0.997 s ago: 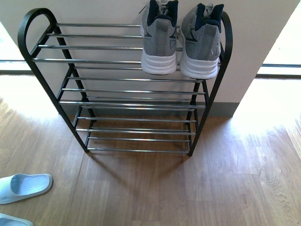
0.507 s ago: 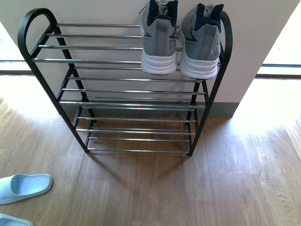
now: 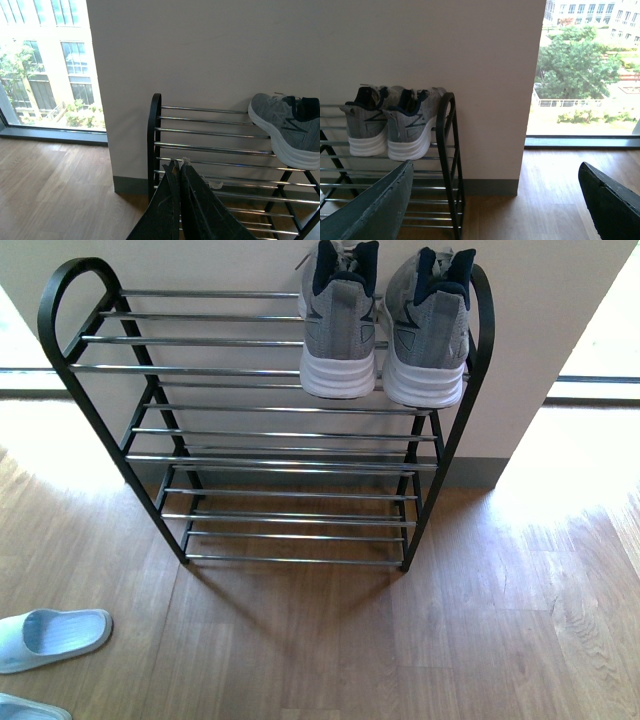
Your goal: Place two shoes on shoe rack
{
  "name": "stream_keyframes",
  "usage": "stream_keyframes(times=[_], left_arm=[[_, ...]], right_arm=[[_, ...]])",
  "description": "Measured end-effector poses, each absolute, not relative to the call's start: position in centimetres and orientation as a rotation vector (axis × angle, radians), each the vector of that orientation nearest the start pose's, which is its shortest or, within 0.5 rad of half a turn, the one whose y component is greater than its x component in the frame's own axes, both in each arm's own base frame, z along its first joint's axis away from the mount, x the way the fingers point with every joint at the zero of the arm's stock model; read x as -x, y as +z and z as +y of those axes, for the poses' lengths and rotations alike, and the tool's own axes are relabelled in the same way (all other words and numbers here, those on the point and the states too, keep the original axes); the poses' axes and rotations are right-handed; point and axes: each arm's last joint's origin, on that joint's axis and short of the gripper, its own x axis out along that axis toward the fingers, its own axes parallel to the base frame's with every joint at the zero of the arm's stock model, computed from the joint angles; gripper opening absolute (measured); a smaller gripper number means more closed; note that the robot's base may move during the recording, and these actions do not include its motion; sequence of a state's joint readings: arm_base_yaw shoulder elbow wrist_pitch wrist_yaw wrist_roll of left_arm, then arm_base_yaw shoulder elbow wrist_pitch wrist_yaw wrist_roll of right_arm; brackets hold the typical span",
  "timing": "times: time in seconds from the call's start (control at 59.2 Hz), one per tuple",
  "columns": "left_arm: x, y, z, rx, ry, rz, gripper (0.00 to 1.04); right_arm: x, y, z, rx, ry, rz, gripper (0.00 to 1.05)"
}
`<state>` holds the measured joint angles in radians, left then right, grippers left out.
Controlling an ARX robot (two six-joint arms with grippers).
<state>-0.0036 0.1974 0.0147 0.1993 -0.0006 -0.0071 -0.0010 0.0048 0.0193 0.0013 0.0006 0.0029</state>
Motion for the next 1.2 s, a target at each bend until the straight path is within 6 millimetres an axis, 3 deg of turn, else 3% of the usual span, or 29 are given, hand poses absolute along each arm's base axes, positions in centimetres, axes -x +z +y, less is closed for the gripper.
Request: stream_keyframes(times=[0.22, 0.575, 1.099, 1.2], left_arm=[[-9.8, 16.8, 0.0, 0.007, -0.003, 0.001, 0.01], [-9.8, 16.7, 0.0, 0.007, -0.002, 0.001, 0.04], [-9.8, 16.7, 0.0, 0.007, -0.003, 0.001, 0.96], [-9.8, 16.7, 0.0, 0.005, -0.003, 0.001, 0.95]], right_arm=[[-9.7, 17.0, 0.0, -0.003, -0.002, -0.016, 0.96], [-9.7, 17.0, 0.0, -0.003, -0.001, -0.016, 0.96], [-9.7, 17.0, 0.0, -0.003, -0.004, -0.016, 0.96], [-9.7, 17.0, 0.0, -0.003, -0.004, -0.016, 0.96]])
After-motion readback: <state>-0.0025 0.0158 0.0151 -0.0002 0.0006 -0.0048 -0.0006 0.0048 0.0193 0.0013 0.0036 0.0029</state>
